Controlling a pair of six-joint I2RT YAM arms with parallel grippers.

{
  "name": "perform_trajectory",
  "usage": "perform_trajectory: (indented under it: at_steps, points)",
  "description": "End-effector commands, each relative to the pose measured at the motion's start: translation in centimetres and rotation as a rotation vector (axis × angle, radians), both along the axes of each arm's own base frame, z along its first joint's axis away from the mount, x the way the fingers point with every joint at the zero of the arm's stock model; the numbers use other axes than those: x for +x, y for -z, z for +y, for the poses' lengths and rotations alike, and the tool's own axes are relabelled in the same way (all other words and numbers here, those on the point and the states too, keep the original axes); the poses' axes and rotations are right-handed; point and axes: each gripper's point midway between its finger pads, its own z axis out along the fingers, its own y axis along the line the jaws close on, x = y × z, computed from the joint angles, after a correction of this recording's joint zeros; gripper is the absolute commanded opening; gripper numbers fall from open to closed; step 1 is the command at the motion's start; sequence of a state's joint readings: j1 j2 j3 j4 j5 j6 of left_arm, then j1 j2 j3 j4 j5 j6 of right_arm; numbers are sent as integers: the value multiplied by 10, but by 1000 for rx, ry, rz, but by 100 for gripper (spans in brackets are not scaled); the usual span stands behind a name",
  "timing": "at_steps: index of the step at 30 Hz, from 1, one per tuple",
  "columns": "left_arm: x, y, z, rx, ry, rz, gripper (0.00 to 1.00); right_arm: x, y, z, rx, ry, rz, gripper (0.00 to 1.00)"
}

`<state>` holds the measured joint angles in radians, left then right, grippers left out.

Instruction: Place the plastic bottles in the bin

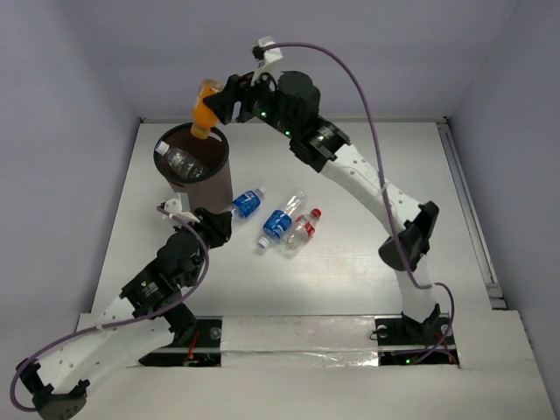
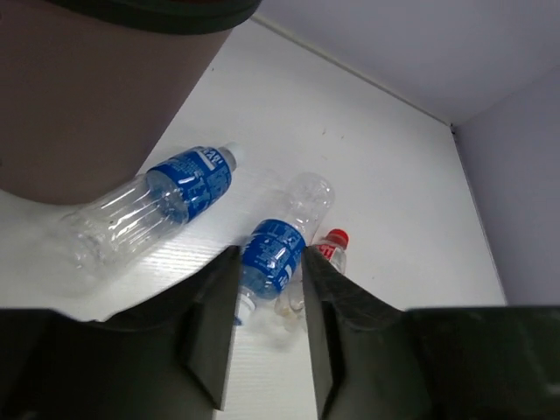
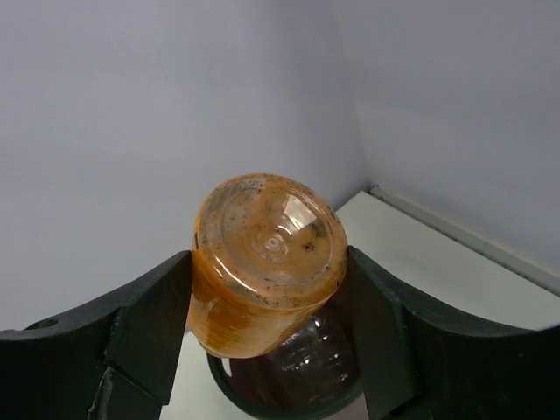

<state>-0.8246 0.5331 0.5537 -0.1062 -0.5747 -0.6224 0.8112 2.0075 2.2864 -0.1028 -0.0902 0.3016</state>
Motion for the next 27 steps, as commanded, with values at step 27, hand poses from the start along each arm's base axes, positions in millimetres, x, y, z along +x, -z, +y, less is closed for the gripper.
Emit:
perform_trajectory:
  at_steps: [27]
  points:
    - [-2, 0, 12, 18, -80, 76, 66, 0, 41, 34, -212, 57, -159, 92]
